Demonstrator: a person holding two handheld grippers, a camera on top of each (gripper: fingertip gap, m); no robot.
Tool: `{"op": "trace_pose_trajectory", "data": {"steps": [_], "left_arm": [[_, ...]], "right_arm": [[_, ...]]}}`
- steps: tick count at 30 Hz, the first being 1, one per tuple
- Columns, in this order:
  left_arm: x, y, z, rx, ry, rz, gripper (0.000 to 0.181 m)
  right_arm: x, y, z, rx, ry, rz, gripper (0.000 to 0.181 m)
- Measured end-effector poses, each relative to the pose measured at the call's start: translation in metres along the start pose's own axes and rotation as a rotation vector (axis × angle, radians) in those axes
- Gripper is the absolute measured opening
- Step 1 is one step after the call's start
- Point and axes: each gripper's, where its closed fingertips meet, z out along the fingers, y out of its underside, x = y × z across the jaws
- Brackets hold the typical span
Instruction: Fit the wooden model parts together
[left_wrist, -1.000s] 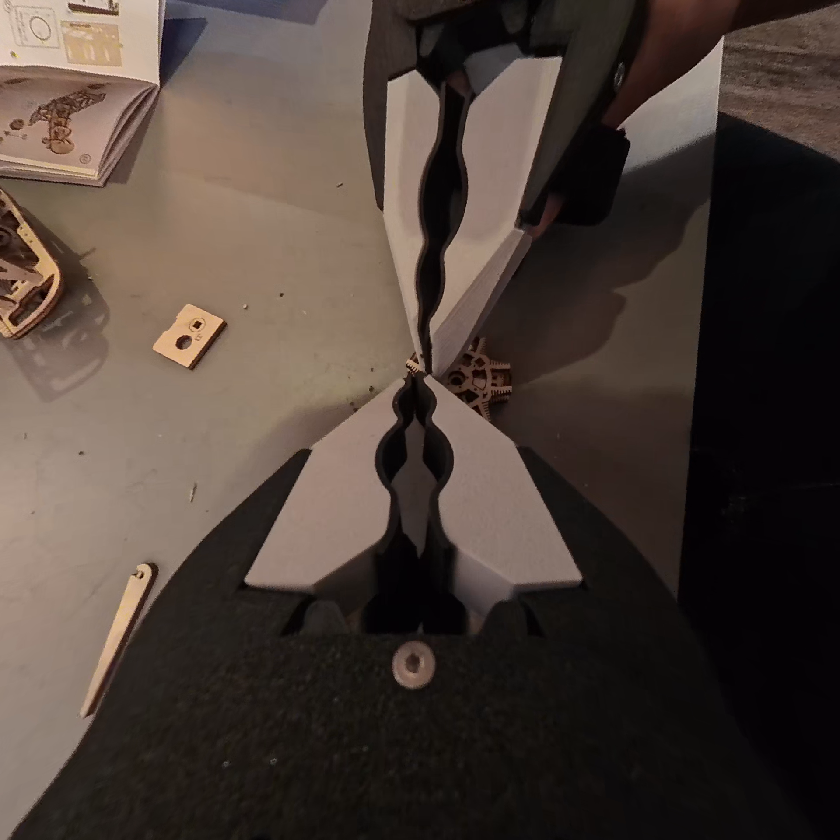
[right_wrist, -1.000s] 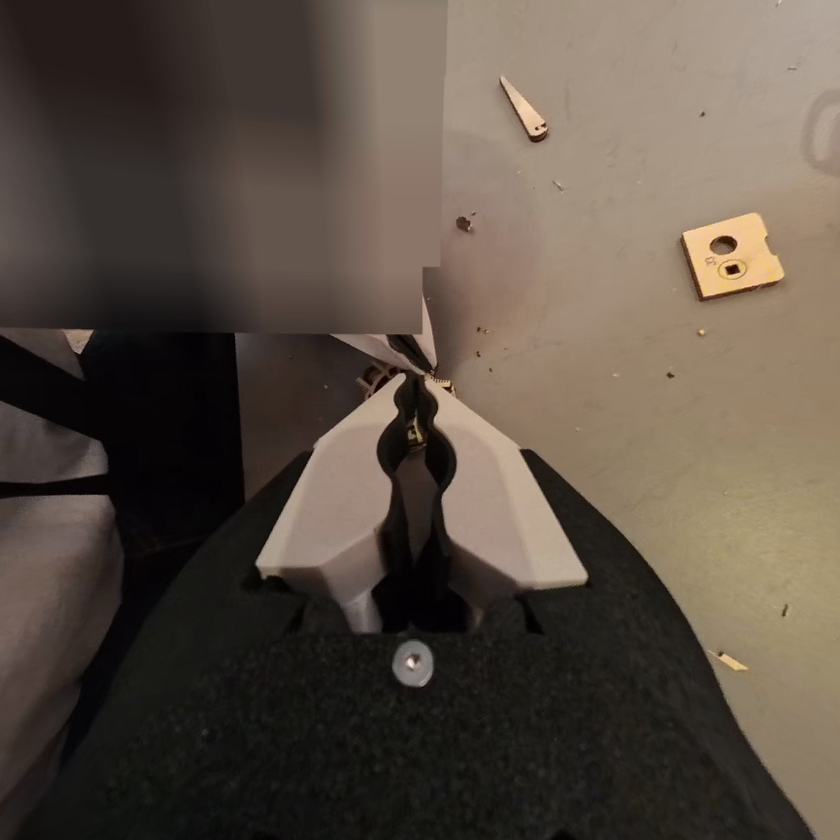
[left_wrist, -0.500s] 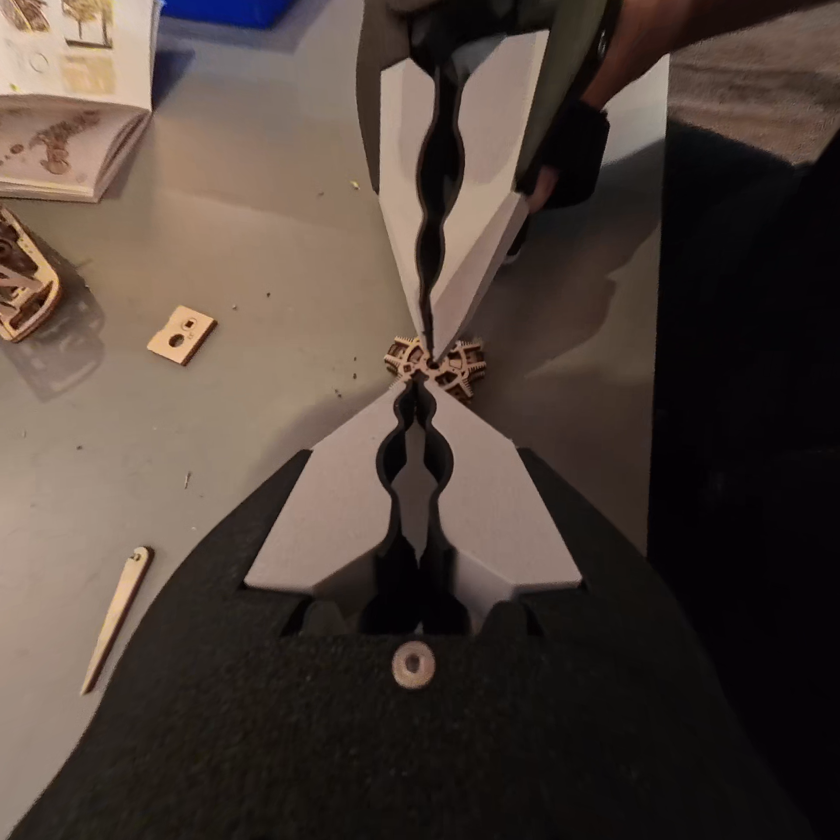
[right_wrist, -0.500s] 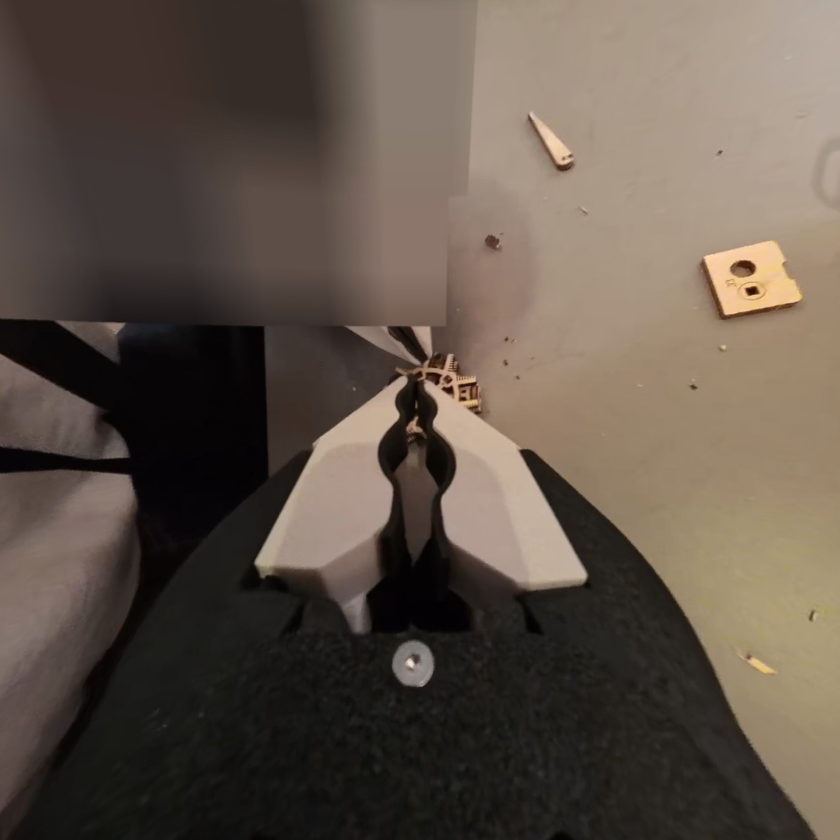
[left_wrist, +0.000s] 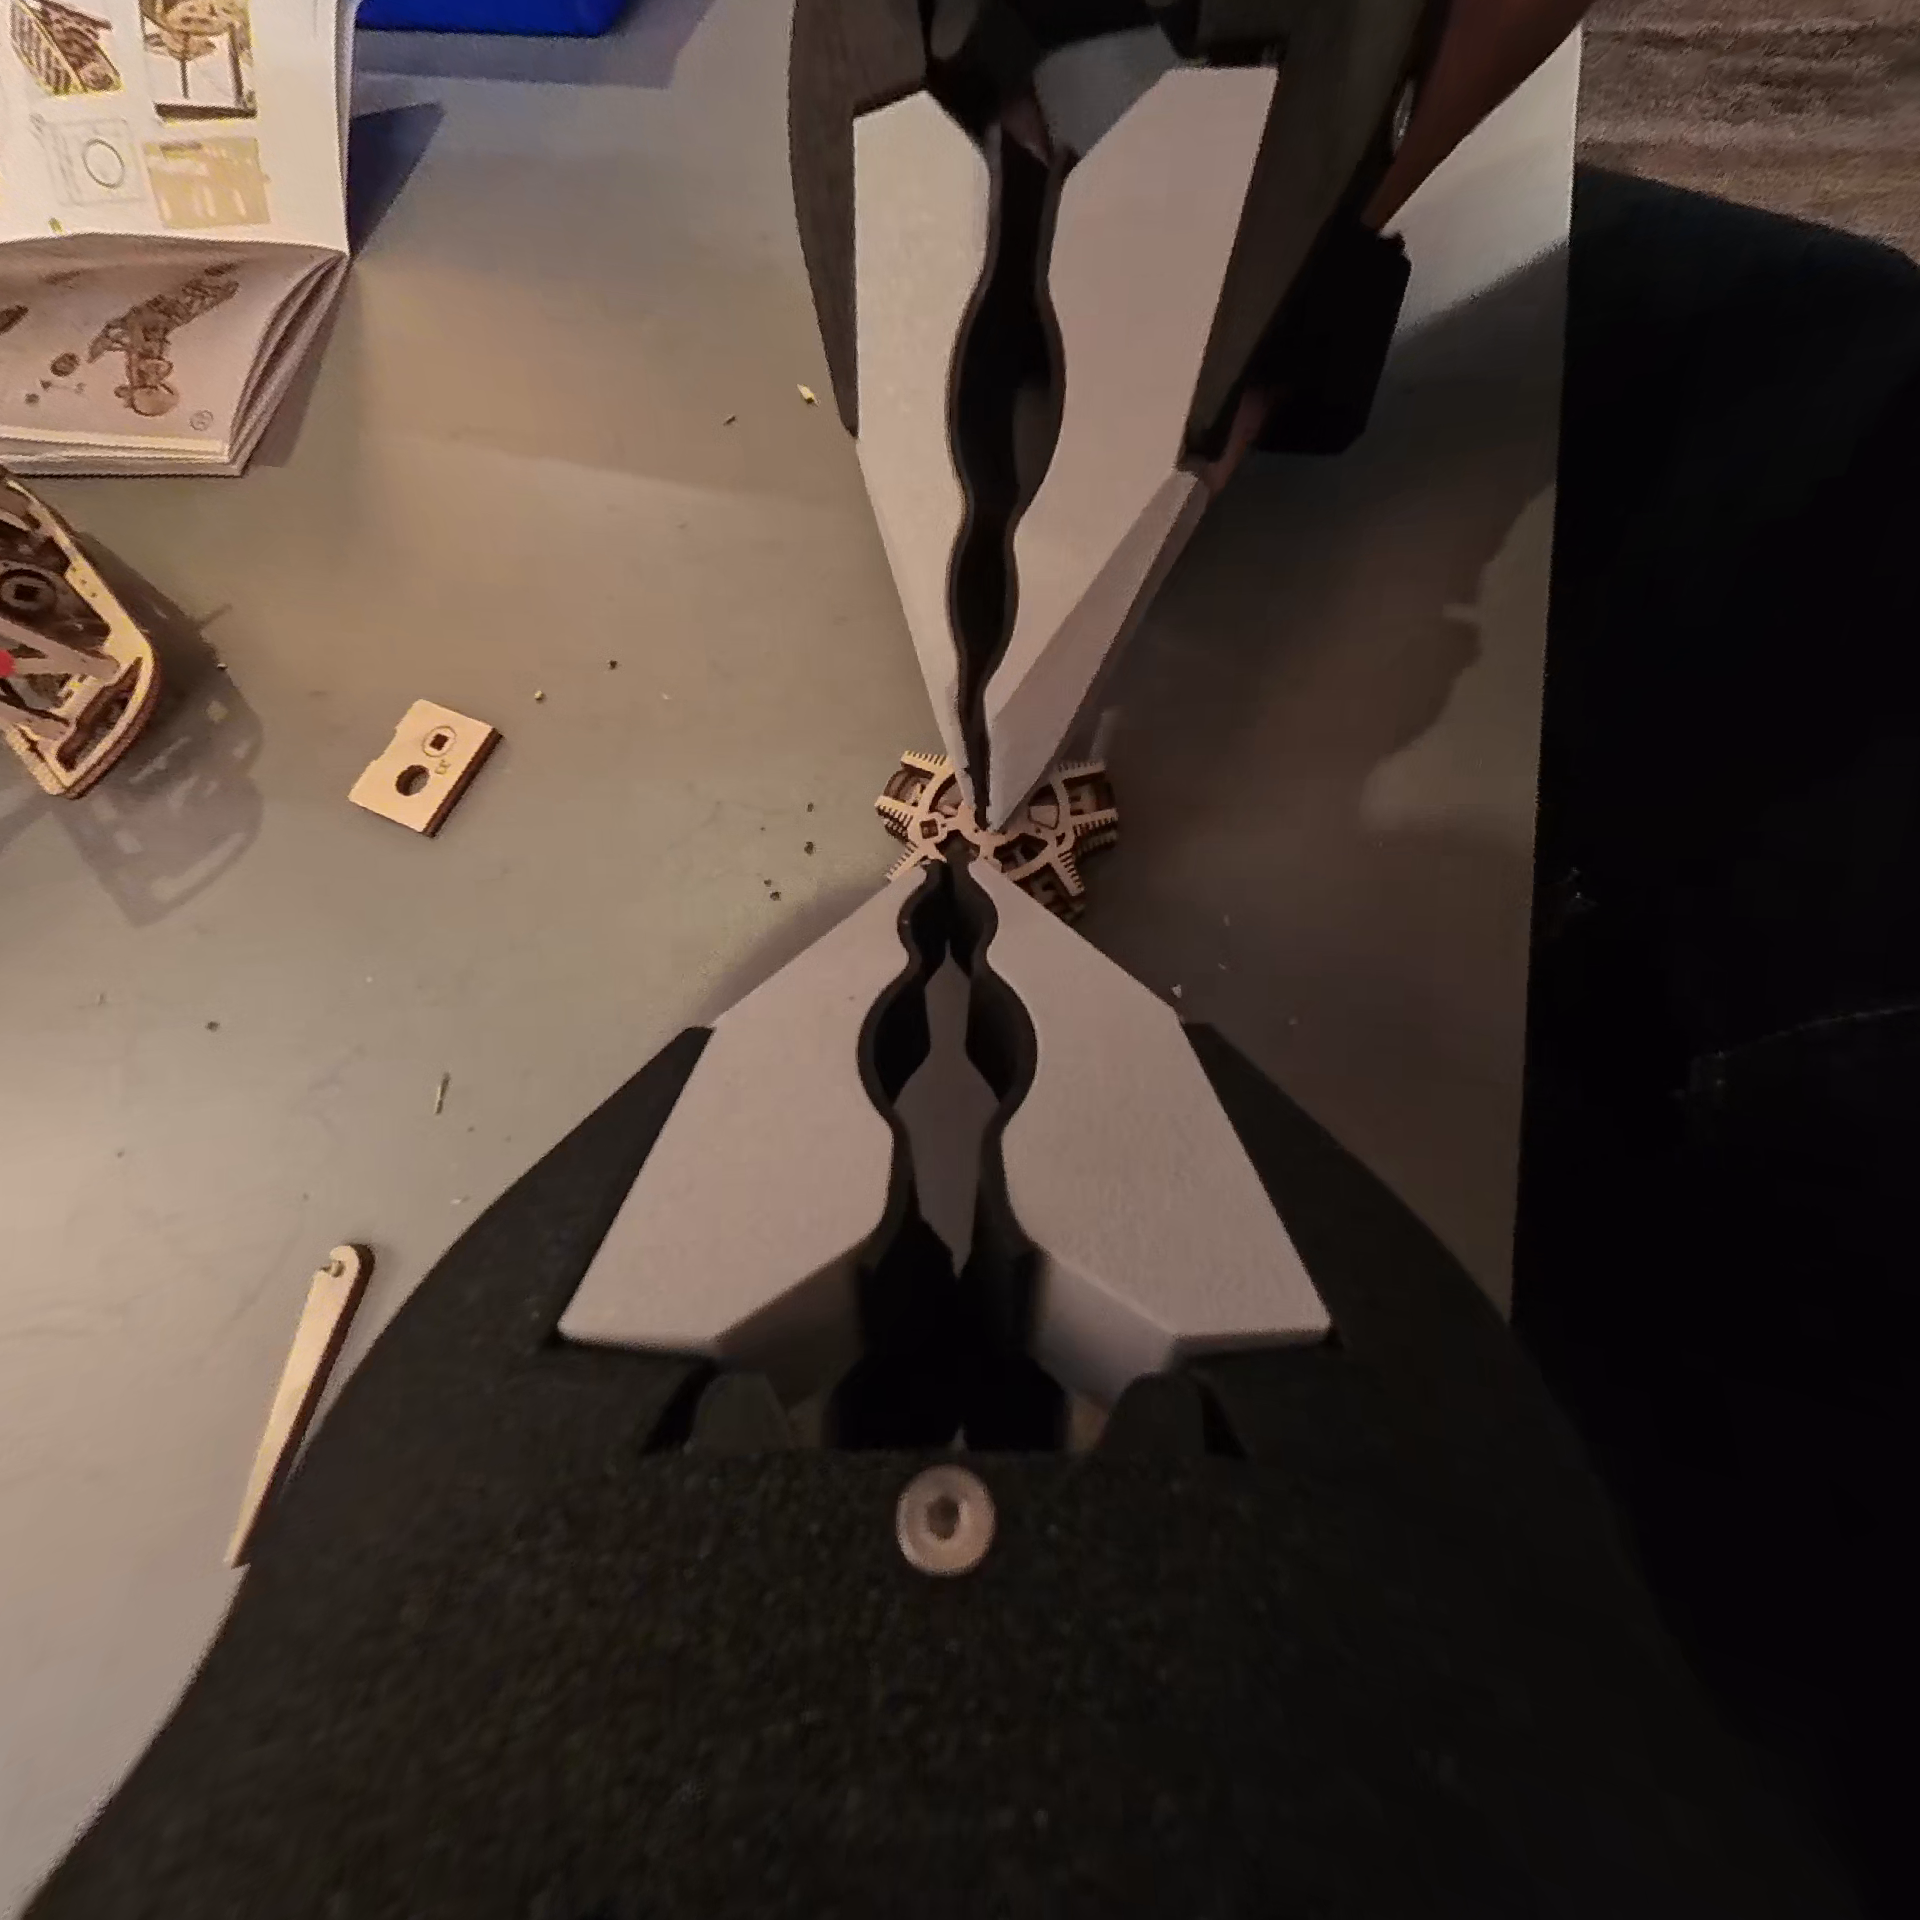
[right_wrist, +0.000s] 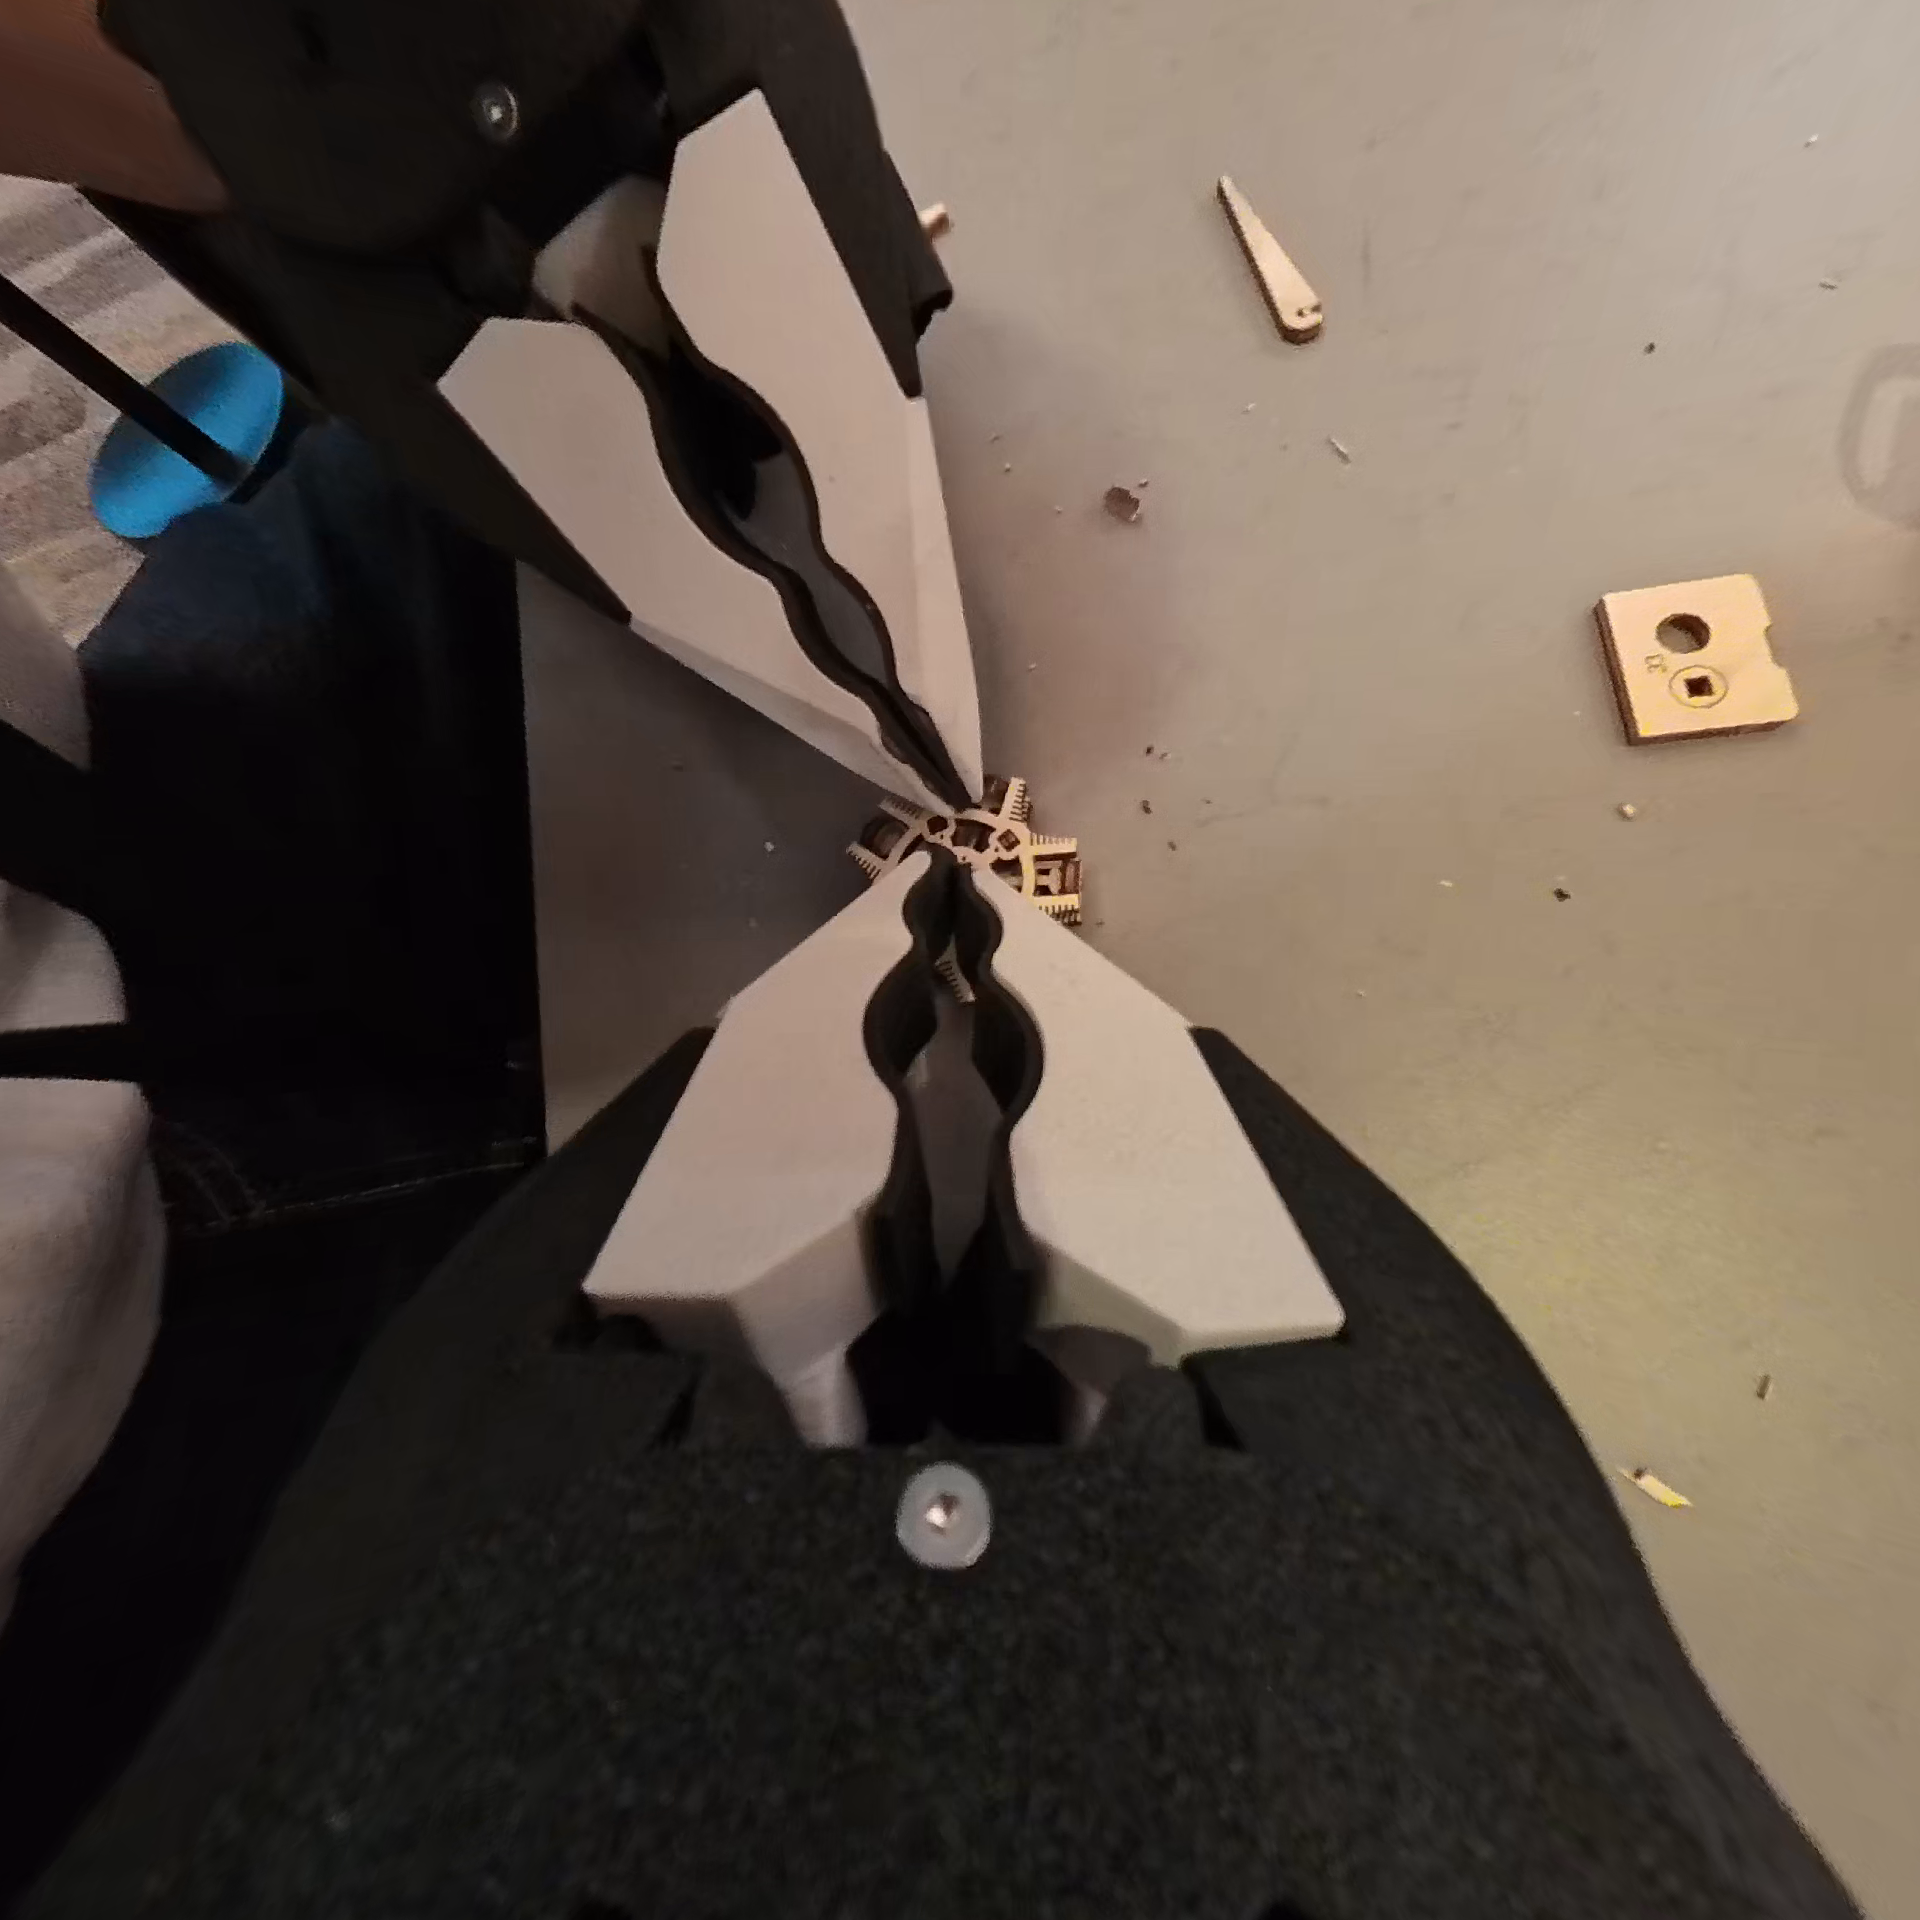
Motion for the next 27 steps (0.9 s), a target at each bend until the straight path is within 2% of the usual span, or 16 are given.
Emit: {"op": "trace_pose_trajectory", "data": {"steps": [4,6,8,10,12,15,21,24,27], "left_arm": [[0.000,-0.003,-0.005,0.025,0.062,-0.065,0.000],[0.000,-0.015,-0.017,0.135,0.099,-0.094,0.000],[0.000,-0.018,-0.021,0.163,0.115,-0.108,0.000],[0.007,-0.012,-0.014,0.103,0.125,-0.067,0.000],[0.012,-0.004,-0.007,0.036,0.115,-0.018,0.000],[0.007,-0.003,-0.007,0.030,0.065,-0.006,0.000],[-0.004,-0.005,-0.019,0.093,0.066,-0.107,0.000],[0.003,-0.004,-0.019,0.083,0.081,-0.057,0.000],[0.005,0.000,-0.015,0.053,0.082,-0.038,0.000]], "right_arm": [[-0.001,-0.008,-0.008,0.136,-0.139,0.150,0.000],[0.010,-0.015,-0.018,0.219,-0.198,0.294,0.000],[0.012,-0.016,-0.020,0.191,-0.289,0.428,0.000],[0.009,-0.013,-0.016,0.120,-0.363,0.489,0.000],[0.001,-0.009,-0.011,0.034,-0.387,0.475,0.000],[-0.009,0.000,-0.001,-0.086,-0.389,0.419,0.000],[-0.014,-0.020,-0.010,-0.046,-0.528,0.551,0.000],[-0.013,-0.038,-0.022,0.023,-0.579,0.621,0.000],[-0.018,-0.038,-0.021,-0.005,-0.576,0.586,0.000]]}}
